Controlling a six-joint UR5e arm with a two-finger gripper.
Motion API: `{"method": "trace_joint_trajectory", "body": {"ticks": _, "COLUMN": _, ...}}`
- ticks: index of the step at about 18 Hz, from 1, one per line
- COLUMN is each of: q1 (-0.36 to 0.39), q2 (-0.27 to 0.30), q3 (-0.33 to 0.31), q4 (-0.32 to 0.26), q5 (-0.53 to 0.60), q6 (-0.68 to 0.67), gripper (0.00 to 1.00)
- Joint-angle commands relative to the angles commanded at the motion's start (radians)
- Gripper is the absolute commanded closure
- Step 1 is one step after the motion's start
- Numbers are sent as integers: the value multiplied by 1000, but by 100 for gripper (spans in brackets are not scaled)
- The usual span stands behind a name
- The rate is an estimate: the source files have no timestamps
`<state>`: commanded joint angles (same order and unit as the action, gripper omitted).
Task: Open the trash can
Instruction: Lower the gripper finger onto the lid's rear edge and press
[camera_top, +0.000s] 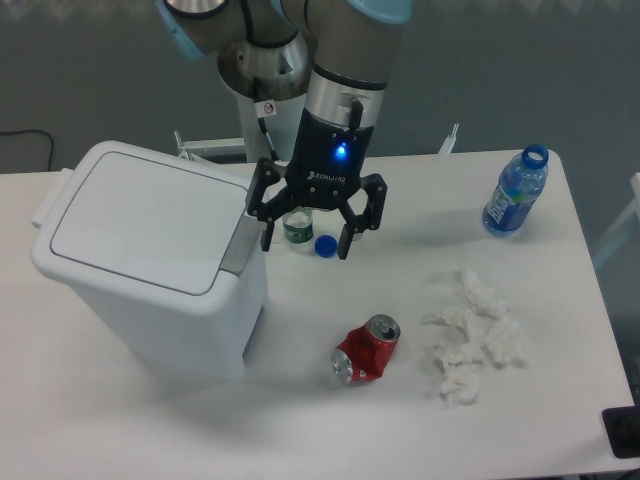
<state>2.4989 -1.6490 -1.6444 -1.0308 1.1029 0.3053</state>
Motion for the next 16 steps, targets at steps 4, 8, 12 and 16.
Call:
{"method": "trace_joint_trajectory", "body": {"ticks": 4, "q1": -12, "q2": -2, "q3": -3, "q4": 0, "q5": 2, "q6": 0, "gripper": 0}}
{"method": "trace_joint_trajectory", "body": {"ticks": 8, "q1": -18, "q2": -2, "q3": -12, "q4": 0, "q5": 2, "q6": 2, "gripper": 0}}
{"method": "trace_joint_trajectory", "body": {"ticks": 12, "q1": -18, "q2": -5, "q3": -12, "q4": 2, "q5": 0, "q6": 5, "gripper": 0}}
{"method": "trace_joint_trajectory", "body": {"ticks": 16, "q1": -18, "q2": -8, "q3": -12, "q4": 3, "q5": 0, "q6": 6, "gripper": 0}}
